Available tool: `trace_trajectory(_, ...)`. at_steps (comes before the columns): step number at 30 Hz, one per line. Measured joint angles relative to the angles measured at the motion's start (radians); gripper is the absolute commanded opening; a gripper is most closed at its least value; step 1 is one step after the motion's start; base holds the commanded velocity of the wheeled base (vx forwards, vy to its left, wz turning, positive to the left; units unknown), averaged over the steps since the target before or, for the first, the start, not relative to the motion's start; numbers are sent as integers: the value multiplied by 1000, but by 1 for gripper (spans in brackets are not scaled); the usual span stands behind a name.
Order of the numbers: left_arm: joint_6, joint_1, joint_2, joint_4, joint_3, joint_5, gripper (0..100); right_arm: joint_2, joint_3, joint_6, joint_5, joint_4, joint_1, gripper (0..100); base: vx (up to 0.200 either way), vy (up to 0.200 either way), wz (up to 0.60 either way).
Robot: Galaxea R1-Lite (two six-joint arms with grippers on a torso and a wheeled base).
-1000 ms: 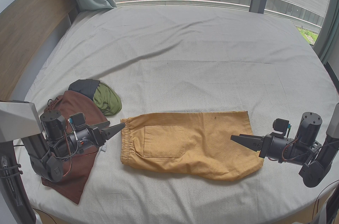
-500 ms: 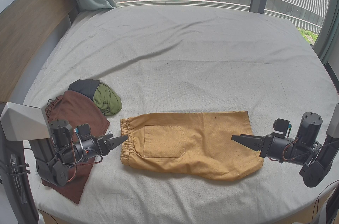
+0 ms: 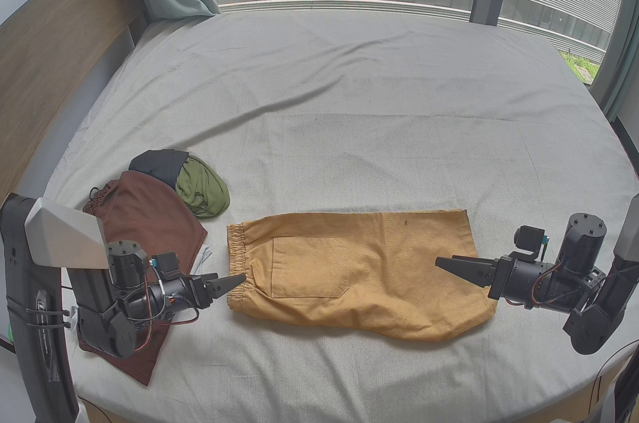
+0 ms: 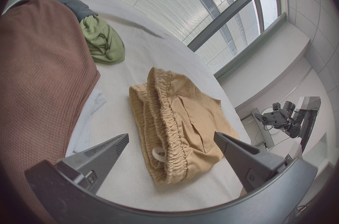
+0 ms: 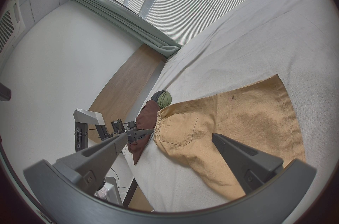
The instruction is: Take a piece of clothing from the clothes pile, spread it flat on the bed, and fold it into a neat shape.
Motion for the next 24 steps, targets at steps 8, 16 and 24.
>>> trace_trajectory(8, 0, -8, 53, 0, -1, 1, 100, 5, 0, -1, 0, 0, 5, 100, 0, 0, 0)
trace_trajectory(16, -31, -36, 92, 0, -2, 1, 100, 21, 0, -4, 0, 0, 10, 100, 0, 0, 0)
trace_trajectory(24, -191, -74, 101, -1, -22, 15, 100, 27, 4, -5, 0, 0, 11, 100, 0, 0, 0)
